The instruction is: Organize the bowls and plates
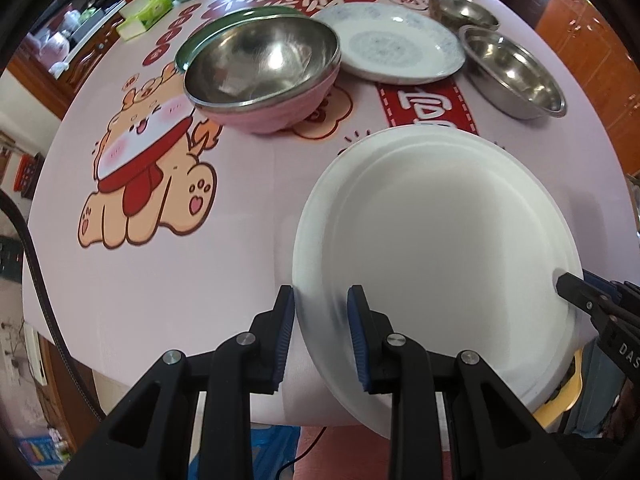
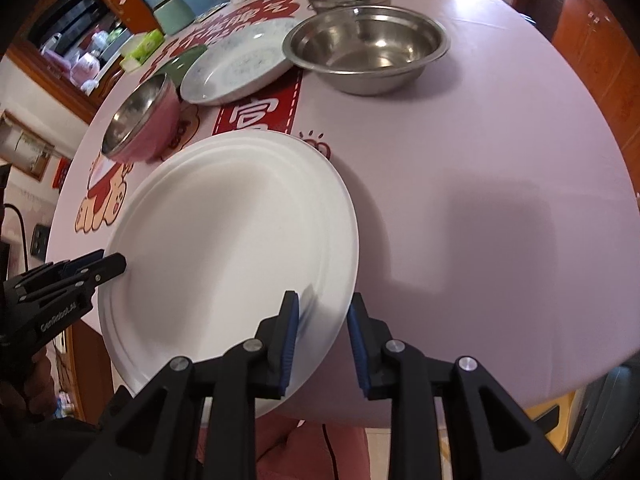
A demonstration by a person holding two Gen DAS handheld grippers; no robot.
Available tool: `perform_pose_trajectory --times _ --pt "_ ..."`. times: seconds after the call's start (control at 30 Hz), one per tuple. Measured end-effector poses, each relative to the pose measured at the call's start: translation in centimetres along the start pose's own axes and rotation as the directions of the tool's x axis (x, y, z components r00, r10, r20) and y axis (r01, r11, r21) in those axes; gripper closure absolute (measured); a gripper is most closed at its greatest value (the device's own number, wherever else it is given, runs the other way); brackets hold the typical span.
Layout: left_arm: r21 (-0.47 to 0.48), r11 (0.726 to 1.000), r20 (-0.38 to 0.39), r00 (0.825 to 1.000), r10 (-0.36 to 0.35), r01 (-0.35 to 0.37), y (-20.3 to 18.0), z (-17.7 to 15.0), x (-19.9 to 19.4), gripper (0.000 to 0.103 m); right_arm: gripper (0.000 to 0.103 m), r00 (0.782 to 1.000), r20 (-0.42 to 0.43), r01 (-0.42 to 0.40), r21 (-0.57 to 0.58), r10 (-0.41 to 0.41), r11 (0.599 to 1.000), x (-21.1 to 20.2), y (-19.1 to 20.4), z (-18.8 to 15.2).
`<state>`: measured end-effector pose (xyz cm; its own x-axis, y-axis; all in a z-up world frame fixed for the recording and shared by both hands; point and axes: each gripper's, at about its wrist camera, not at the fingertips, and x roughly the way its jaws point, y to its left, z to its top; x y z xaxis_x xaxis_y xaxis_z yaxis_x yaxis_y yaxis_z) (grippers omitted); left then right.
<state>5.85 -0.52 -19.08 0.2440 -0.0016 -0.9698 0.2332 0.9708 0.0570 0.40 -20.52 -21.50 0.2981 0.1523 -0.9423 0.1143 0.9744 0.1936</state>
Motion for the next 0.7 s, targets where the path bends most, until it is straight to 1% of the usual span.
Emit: perform_pose_trajectory --times 0.3,0.7 --pt "-0.079 0.996 -0.029 0.999 0.034 -0.037 0.3 -0.3 1.5 0.076 0.075 0.999 -0.046 -0.031 -0.082 0.028 0.996 1.5 0.8 0.6" --pt "-0.111 0.993 -0.050 0.998 0.041 -0.047 1.1 -0.3 2.5 0.072 0.074 0.995 -0.072 -0.070 -0.100 0.063 0.993 2.3 0.8 1.0"
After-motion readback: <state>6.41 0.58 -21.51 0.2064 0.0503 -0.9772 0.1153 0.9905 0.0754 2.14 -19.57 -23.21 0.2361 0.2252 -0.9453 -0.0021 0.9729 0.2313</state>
